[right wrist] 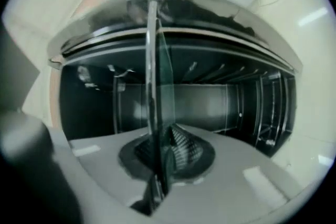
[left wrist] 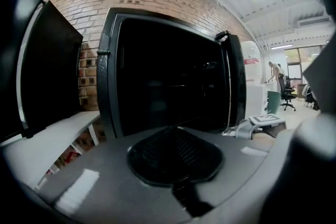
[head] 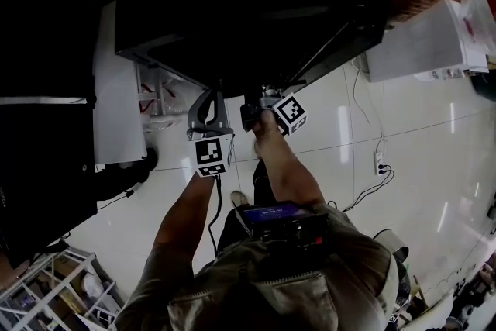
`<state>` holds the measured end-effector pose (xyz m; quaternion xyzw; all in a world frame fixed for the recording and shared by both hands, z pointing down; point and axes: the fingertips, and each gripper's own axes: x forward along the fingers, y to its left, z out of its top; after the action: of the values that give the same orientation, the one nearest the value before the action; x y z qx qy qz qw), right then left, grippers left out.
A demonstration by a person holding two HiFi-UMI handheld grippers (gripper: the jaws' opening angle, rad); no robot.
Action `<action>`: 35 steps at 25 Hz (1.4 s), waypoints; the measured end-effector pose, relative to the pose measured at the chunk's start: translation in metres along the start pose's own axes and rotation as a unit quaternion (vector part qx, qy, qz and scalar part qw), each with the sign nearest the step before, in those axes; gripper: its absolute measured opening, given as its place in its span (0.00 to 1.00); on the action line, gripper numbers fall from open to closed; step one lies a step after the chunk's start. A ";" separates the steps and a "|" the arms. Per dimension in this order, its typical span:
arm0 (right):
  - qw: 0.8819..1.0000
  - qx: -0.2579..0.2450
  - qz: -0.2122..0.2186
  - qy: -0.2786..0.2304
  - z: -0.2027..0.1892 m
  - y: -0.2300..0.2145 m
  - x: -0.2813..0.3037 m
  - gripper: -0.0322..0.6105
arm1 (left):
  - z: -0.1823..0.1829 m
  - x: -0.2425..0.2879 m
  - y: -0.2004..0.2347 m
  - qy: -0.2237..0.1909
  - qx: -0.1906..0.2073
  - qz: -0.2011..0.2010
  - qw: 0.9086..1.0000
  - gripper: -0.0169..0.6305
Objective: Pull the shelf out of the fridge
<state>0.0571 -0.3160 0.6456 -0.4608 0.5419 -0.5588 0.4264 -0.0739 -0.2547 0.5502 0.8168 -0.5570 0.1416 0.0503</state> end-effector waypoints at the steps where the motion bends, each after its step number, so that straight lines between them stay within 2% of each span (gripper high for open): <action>1: 1.000 -0.002 0.002 0.001 -0.002 0.004 -0.010 0.07 | -0.001 -0.010 -0.001 0.002 -0.001 0.002 1.000 0.04; 14: 1.000 0.002 0.026 -0.013 -0.023 0.083 -0.150 0.07 | 0.046 -0.144 -0.026 -0.052 -0.003 -0.001 0.999 0.03; 23: 0.998 0.003 0.044 -0.038 -0.037 0.139 -0.242 0.07 | 0.090 -0.233 -0.034 -0.109 -0.001 -0.017 0.994 0.04; 28: 0.997 -0.003 0.048 -0.057 -0.046 0.178 -0.292 0.07 | 0.111 -0.283 -0.036 -0.124 0.003 -0.030 0.992 0.03; 35: 0.997 -0.010 0.051 -0.057 -0.048 0.217 -0.345 0.07 | 0.133 -0.338 -0.041 -0.146 -0.003 -0.029 0.989 0.04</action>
<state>0.0788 0.0204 0.4109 -0.4680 0.5451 -0.5039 0.4795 -0.1277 0.0315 0.3292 0.8442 -0.5352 0.0180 -0.0249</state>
